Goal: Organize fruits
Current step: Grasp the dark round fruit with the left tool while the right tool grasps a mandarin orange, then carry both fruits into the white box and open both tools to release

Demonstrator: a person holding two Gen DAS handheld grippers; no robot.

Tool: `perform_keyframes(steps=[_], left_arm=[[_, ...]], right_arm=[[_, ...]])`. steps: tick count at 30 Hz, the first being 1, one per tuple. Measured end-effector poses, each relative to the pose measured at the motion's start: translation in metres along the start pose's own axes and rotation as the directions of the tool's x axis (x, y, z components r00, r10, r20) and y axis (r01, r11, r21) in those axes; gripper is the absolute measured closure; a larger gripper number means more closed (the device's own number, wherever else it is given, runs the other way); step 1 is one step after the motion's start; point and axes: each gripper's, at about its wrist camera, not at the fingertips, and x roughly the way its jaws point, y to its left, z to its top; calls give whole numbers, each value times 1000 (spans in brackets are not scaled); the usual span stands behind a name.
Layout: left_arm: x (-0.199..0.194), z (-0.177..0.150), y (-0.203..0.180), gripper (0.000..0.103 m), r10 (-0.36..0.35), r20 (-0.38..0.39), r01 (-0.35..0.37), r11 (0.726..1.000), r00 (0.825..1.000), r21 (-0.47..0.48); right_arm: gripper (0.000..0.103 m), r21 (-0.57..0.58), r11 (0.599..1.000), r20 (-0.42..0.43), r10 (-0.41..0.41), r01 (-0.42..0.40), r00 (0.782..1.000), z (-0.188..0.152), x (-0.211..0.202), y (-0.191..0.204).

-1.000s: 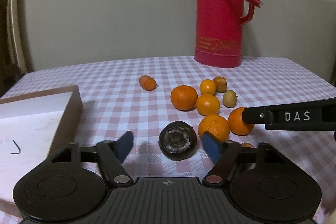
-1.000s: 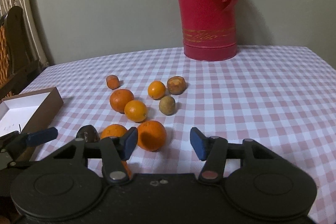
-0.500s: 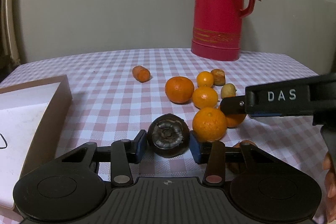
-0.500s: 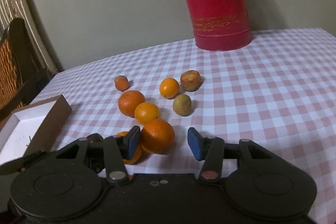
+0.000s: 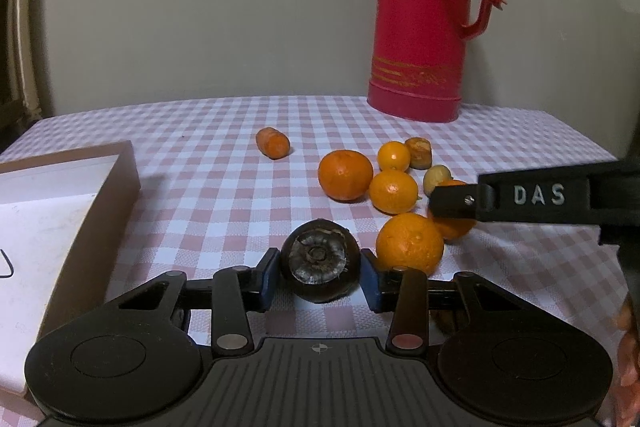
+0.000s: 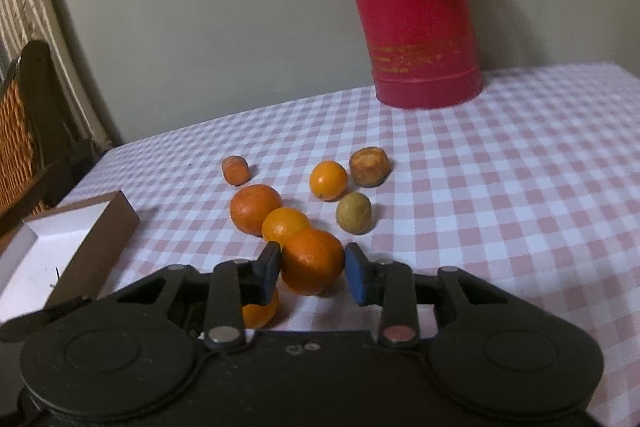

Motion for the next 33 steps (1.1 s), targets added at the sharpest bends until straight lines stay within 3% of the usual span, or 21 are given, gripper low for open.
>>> perform_keyframes(steps=[10,19,25,33], left_arm=[[-25,-3,6,61,-6,38,6,1000,999,10],[-62,-3,18,61,1,99,-3,1000,995,17],[-92,-3,43,61,48,150,-49,999,987,1],[-119,-6,103,61,177,190,-165,983,966,-75]], right_arm=[[76,-52,999,29,-11,13,999,-9,-27,5],[77,-129,991,67,45,-36,997,-17,-56,30],[76,-169,979,108,131,-112,985,-20,-65,59],[76,-225,946,123,264,-233,957,-19,-56,113]])
